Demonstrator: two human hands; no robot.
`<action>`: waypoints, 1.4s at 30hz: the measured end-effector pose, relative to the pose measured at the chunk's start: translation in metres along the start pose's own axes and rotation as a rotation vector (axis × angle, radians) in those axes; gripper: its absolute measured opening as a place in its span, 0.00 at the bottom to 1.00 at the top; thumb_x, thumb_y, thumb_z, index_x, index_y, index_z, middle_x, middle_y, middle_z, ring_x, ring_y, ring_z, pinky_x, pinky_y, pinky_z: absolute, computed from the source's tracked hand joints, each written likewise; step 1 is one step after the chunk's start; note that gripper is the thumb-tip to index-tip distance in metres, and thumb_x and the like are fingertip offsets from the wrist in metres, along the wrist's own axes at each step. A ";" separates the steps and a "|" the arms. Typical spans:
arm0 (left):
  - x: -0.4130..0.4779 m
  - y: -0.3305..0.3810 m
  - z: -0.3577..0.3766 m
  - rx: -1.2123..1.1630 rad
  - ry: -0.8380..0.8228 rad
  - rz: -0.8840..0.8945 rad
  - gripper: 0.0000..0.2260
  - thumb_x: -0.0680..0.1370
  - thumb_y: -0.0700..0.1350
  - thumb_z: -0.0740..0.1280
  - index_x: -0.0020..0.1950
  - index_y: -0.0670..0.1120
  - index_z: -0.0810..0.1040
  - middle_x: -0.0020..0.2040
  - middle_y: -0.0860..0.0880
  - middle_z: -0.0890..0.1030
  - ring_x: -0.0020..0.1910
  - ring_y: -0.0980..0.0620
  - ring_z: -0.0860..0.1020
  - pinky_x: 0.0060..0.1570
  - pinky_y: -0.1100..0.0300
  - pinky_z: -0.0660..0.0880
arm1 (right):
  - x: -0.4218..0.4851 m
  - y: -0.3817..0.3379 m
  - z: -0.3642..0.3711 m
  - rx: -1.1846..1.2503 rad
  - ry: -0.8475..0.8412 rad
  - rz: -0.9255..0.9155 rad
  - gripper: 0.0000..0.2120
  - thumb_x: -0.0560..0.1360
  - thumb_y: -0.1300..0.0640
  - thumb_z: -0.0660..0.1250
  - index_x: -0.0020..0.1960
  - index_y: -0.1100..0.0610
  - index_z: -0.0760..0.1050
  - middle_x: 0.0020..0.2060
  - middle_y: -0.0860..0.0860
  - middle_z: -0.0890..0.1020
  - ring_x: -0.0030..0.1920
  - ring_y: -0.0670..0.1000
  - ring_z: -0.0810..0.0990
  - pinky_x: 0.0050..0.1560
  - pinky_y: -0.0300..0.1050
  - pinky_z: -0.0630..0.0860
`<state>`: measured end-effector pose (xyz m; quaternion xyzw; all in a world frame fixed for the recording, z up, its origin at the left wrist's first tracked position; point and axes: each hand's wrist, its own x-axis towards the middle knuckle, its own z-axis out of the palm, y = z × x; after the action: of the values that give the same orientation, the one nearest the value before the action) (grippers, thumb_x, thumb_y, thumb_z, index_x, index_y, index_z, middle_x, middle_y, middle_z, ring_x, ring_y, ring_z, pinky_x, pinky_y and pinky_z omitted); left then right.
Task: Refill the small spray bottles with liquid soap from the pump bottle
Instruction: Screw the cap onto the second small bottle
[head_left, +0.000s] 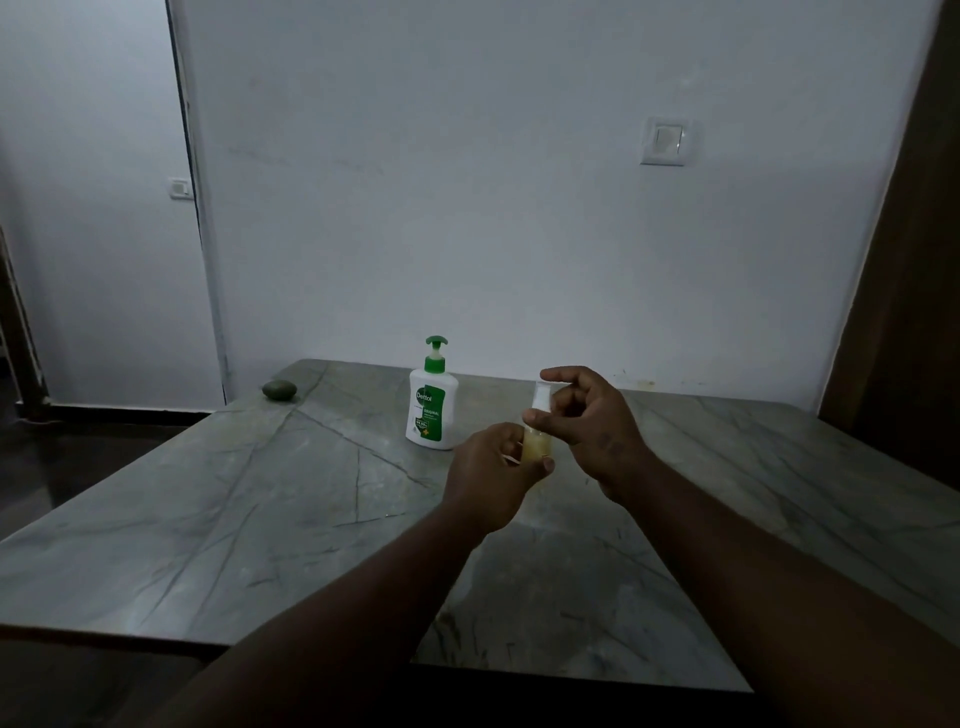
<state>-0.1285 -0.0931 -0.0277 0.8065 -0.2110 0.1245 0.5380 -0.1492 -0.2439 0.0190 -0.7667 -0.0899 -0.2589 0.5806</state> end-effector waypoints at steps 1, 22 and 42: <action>0.000 0.000 0.001 -0.004 -0.008 0.002 0.11 0.74 0.52 0.78 0.51 0.58 0.78 0.45 0.59 0.81 0.45 0.60 0.80 0.42 0.62 0.76 | -0.001 0.001 0.000 -0.005 -0.005 0.005 0.24 0.70 0.58 0.81 0.63 0.51 0.78 0.41 0.55 0.79 0.43 0.53 0.80 0.53 0.54 0.83; 0.005 -0.005 0.012 -0.045 -0.026 -0.019 0.14 0.74 0.52 0.79 0.57 0.51 0.84 0.47 0.54 0.85 0.45 0.55 0.82 0.46 0.56 0.80 | 0.000 0.009 -0.020 0.123 -0.143 0.007 0.21 0.79 0.66 0.69 0.71 0.55 0.75 0.53 0.50 0.88 0.57 0.49 0.85 0.63 0.47 0.81; 0.006 0.002 0.012 -0.019 -0.017 0.013 0.13 0.73 0.54 0.79 0.55 0.55 0.81 0.45 0.57 0.83 0.42 0.60 0.81 0.42 0.61 0.79 | 0.000 0.009 -0.023 0.093 -0.077 -0.032 0.21 0.76 0.65 0.74 0.67 0.51 0.78 0.47 0.54 0.87 0.51 0.50 0.86 0.55 0.41 0.83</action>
<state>-0.1247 -0.1059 -0.0286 0.8010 -0.2222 0.1193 0.5430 -0.1522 -0.2682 0.0161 -0.7467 -0.1363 -0.2342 0.6075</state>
